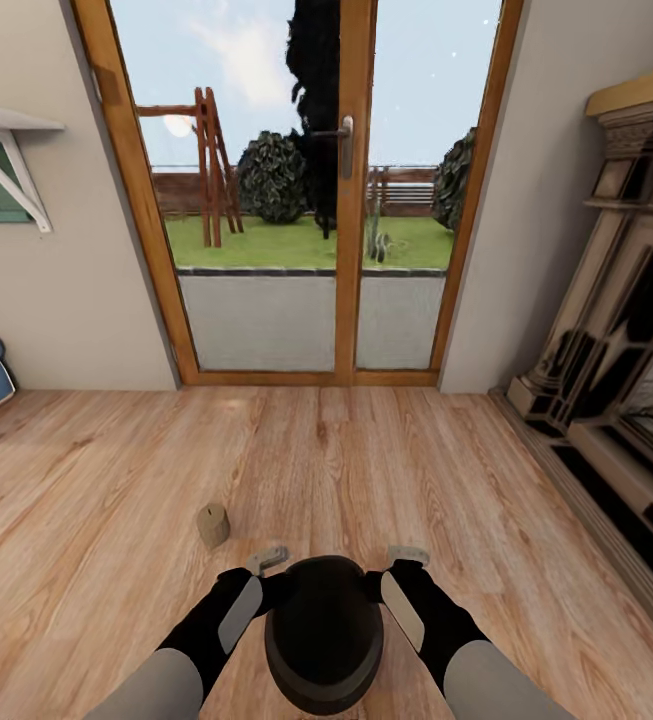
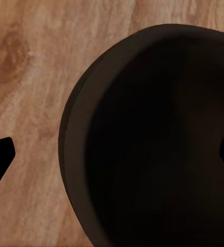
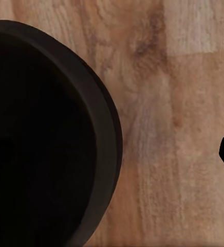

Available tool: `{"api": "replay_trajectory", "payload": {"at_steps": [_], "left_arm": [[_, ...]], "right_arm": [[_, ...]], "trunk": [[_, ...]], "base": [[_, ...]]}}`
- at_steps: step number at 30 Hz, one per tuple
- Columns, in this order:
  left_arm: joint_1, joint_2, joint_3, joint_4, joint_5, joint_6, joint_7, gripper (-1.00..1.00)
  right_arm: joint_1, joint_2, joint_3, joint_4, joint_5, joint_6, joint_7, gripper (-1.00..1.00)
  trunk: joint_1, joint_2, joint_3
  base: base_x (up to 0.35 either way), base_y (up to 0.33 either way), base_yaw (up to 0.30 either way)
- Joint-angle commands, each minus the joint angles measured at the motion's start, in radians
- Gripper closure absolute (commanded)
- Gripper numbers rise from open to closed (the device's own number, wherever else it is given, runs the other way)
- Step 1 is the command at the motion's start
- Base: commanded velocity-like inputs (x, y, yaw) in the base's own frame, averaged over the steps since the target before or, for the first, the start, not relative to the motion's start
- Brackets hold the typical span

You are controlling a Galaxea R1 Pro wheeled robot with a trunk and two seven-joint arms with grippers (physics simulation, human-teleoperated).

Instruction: Place each of the two pumpkins and all three candles from the living room inside a cabinet in the living room (use any cabinet), then make sure every cabinet is closed, and position the cauldron so it is next to a table in the living room.

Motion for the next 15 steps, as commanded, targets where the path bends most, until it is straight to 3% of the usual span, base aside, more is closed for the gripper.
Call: {"api": "replay_trajectory", "payload": {"at_steps": [1,15], "left_arm": [[0.000,0.001,-0.006,-0.001,0.011,0.003,0.009,-1.00],[-0.001,0.001,-0.007,-0.001,0.007,-0.015,0.009,-1.00]], "right_arm": [[-0.001,0.000,0.003,-0.001,-0.008,0.003,-0.009,-1.00],[-0.001,0.000,0.003,-0.001,-0.007,-0.007,-0.009,-1.00]], "trunk": [[0.004,-0.008,-0.004],[0.057,-0.106,-0.048]], "base": [[0.000,0.000,0.000],[0.000,0.000,0.000]]}}
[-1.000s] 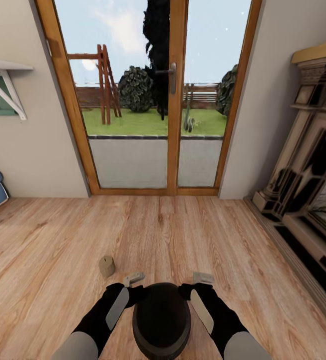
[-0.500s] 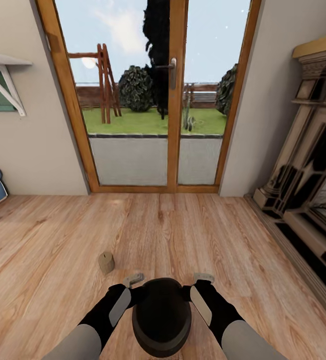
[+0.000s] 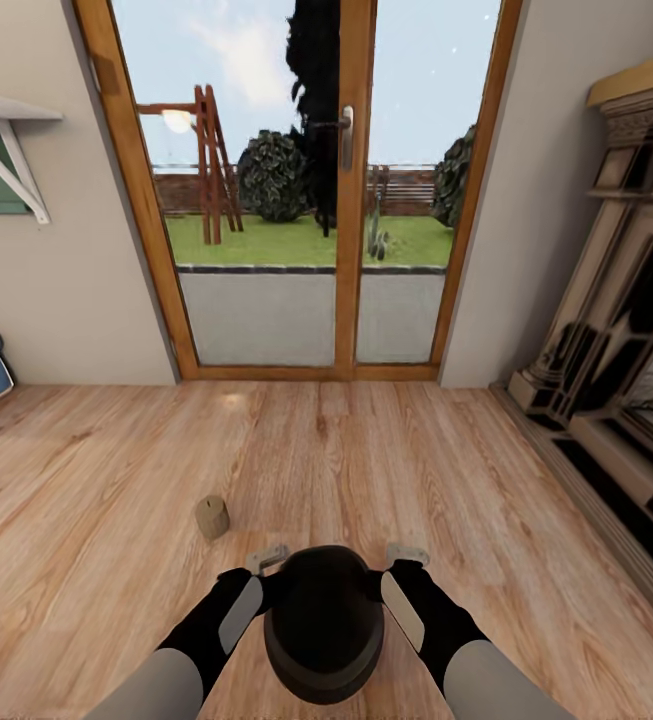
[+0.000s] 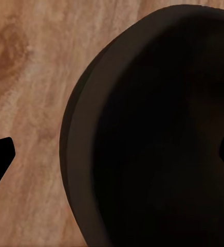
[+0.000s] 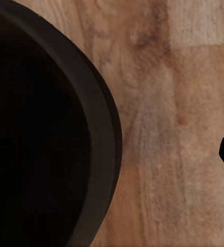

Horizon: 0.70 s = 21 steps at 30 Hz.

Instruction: Place each of the two pumpkins and all three candles from the living room inside a cabinet in the living room (use any cabinet), then make sure every cabinet is closed, and position the cauldron so it is next to a table in the living room.

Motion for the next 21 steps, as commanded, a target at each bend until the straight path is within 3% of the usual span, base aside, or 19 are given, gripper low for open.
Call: {"api": "replay_trajectory", "payload": {"at_steps": [1,21], "left_arm": [[0.000,0.001,-0.006,-0.002,0.011,0.003,0.009,-1.00],[0.000,0.011,-0.005,-0.002,0.011,0.004,0.002,-1.00]], "right_arm": [[0.000,0.000,0.003,-0.001,-0.008,0.002,-0.009,-1.00],[0.000,0.000,0.003,-0.004,-0.008,0.000,-0.009,-1.00]], "trunk": [[0.004,-0.008,-0.004],[0.016,-0.019,-0.081]], "base": [[0.000,0.000,0.000],[0.000,0.000,0.000]]}}
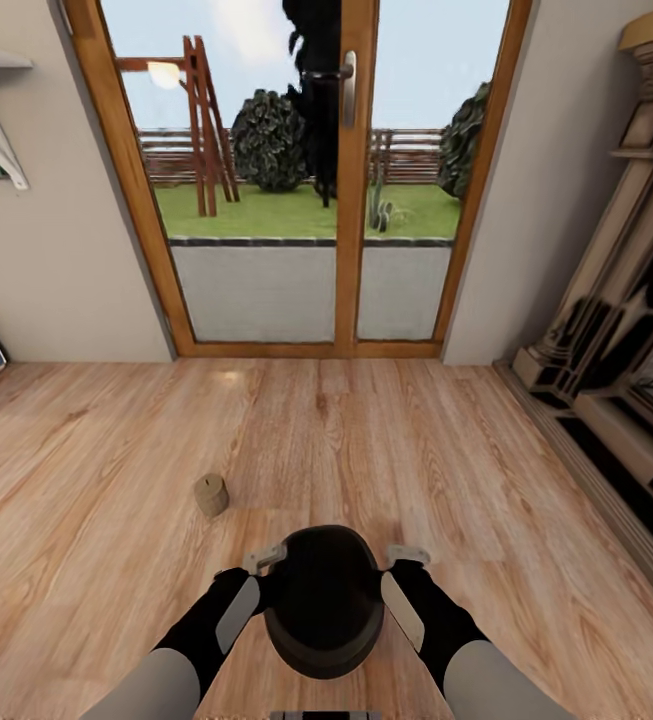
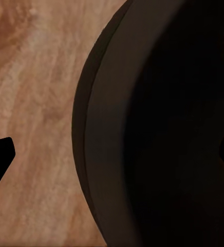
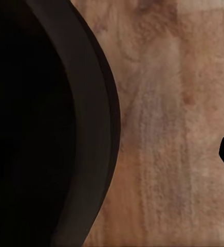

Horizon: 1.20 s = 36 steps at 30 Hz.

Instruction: Place each of the two pumpkins and all three candles from the living room inside a cabinet in the living room (use any cabinet), then make sure every cabinet is closed, and position the cauldron so it is next to a table in the living room.

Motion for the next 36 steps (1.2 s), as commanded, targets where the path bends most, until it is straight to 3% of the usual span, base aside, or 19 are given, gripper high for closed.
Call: {"api": "replay_trajectory", "payload": {"at_steps": [1,9,21,25,29,30,36], "left_arm": [[0.000,0.001,-0.006,-0.002,0.010,0.003,0.008,-1.00],[0.000,0.002,-0.006,-0.002,0.012,0.003,0.006,-1.00],[0.000,0.002,-0.007,-0.004,0.014,0.002,0.004,-1.00],[0.000,0.001,-0.008,-0.010,0.014,0.001,0.005,-1.00],[0.000,0.001,-0.008,-0.012,0.013,0.000,0.005,-1.00],[0.000,0.002,-0.008,-0.012,0.014,0.000,0.005,-1.00],[0.000,0.002,-0.007,-0.012,0.013,0.000,0.006,-1.00]], "right_arm": [[0.000,0.000,0.003,-0.001,-0.008,0.003,-0.009,-1.00],[0.000,0.000,0.003,0.000,-0.010,-0.040,-0.009,-1.00],[0.001,0.000,0.004,0.000,-0.010,-0.045,-0.007,-1.00],[0.001,0.000,0.006,0.000,-0.010,-0.045,-0.007,-1.00],[0.001,0.000,0.042,0.000,-0.010,-0.045,-0.007,-1.00],[0.000,0.000,0.045,0.000,-0.010,-0.045,-0.007,1.00],[0.000,0.000,0.050,0.000,-0.011,-0.045,-0.007,1.00]], "trunk": [[0.000,-0.001,-0.005],[0.004,-0.003,-0.036],[0.009,-0.005,-0.082],[0.009,-0.005,-0.082],[0.009,-0.005,-0.082],[0.009,-0.005,-0.082],[0.009,-0.005,-0.082]], "base": [[0.000,0.000,0.000],[0.000,0.000,0.000],[0.000,0.000,0.000],[0.000,0.000,0.000],[0.000,0.000,0.000],[0.000,0.000,0.000],[0.000,0.000,0.000]]}}
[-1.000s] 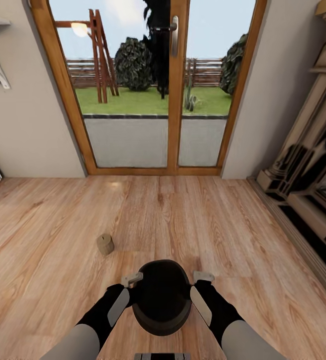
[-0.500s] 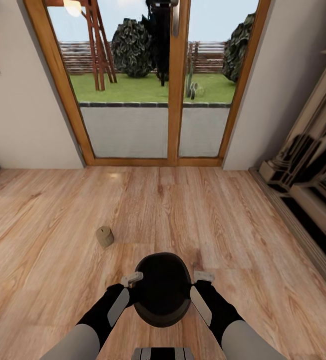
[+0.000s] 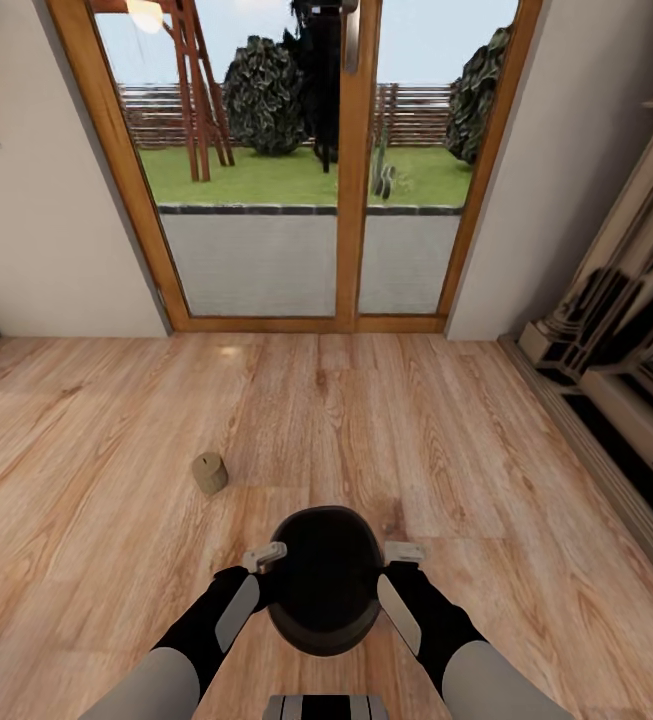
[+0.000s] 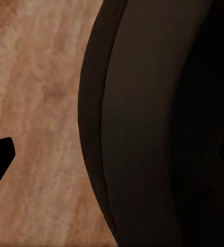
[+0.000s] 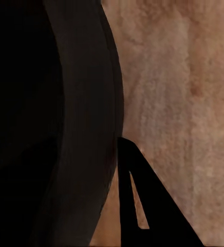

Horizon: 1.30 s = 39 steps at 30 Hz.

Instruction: Place each of the two pumpkins and all three candles from the living room inside a cabinet in the living room (use any cabinet), then make sure every cabinet is closed, and position the cauldron so it is next to a table in the living room.

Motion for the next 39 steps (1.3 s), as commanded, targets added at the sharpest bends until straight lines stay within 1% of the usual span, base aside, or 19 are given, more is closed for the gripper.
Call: {"api": "replay_trajectory", "payload": {"at_steps": [1,27,39], "left_arm": [[0.000,0.001,-0.006,-0.002,0.011,0.003,0.009,1.00],[0.000,0.001,-0.002,-0.004,0.011,0.004,0.010,1.00],[0.000,0.001,-0.003,-0.004,0.011,0.009,0.011,1.00]], "right_arm": [[0.000,0.000,0.004,0.002,-0.031,-0.001,-0.007,1.00],[0.000,0.000,0.004,0.002,-0.029,-0.003,-0.007,1.00],[0.000,0.000,0.004,0.002,-0.029,-0.003,-0.007,1.00]], "trunk": [[0.000,0.000,-0.001],[0.000,0.000,-0.001],[-0.005,0.003,0.045]], "base": [[0.000,0.000,0.000],[0.000,0.000,0.000],[0.000,0.000,0.000]]}}
